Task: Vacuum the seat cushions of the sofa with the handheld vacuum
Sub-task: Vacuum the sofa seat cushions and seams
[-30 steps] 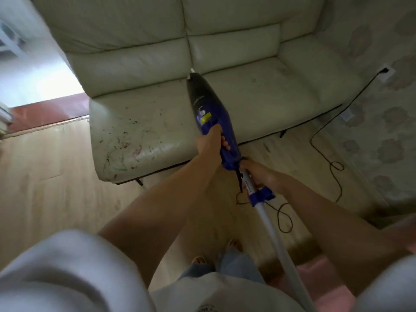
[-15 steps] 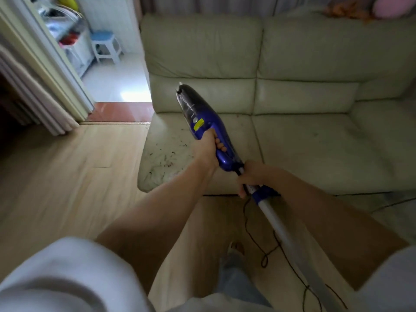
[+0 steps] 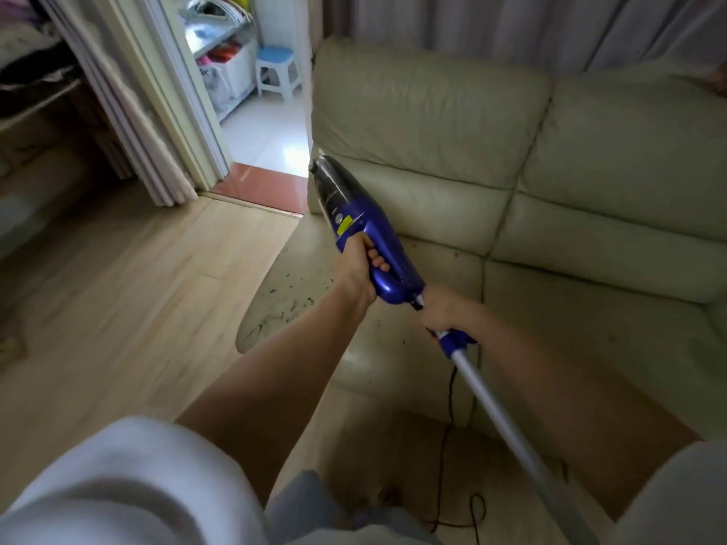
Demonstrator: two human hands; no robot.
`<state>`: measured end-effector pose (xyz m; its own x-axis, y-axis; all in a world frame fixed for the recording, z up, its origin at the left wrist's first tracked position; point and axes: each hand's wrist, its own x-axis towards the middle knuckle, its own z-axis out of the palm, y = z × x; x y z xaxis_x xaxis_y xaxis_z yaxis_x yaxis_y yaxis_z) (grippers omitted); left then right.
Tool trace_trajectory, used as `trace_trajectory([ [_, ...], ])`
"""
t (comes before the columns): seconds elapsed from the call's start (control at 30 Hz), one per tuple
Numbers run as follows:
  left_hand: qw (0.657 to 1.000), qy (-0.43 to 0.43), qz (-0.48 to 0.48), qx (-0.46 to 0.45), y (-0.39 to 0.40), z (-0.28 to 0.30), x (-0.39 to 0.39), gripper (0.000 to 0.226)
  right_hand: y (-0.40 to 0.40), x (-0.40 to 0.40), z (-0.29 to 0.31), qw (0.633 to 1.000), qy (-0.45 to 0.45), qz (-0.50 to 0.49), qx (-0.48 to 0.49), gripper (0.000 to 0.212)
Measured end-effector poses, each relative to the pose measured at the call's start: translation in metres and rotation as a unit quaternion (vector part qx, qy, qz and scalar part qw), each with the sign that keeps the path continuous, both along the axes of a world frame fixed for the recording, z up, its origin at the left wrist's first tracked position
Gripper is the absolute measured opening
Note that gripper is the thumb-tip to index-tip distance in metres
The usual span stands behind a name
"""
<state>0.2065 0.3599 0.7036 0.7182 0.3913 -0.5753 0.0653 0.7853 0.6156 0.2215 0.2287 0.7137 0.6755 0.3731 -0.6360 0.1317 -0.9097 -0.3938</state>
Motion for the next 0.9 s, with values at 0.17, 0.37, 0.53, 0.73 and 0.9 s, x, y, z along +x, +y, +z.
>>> trace_trajectory([
  [0.17, 0.999, -0.021, 0.017, -0.029, 0.015, -0.010, 0.042, 0.030, 0.019, 0.048, -0.003, 0.997, -0.041, 0.044, -0.054, 0.009],
  [0.37, 0.996, -0.023, 0.039, -0.078, 0.040, -0.039, 0.097, 0.031, 0.047, 0.105, -0.012, 0.984, -0.083, 0.088, -0.128, 0.015],
  [0.53, 0.991, -0.014, 0.062, -0.117, 0.068, -0.054, 0.138, 0.033, 0.079, 0.155, -0.017, 0.982, -0.105, 0.098, -0.127, 0.025],
  [0.73, 0.991, 0.001, 0.071, -0.113, 0.094, -0.055, 0.174, 0.031, 0.107, 0.192, -0.026, 0.982, -0.104, 0.076, -0.138, 0.008],
  [0.9, 0.991, 0.042, 0.070, -0.103, 0.093, -0.062, 0.184, 0.030, 0.108, 0.205, -0.030, 0.979, -0.098, 0.088, -0.153, 0.014],
])
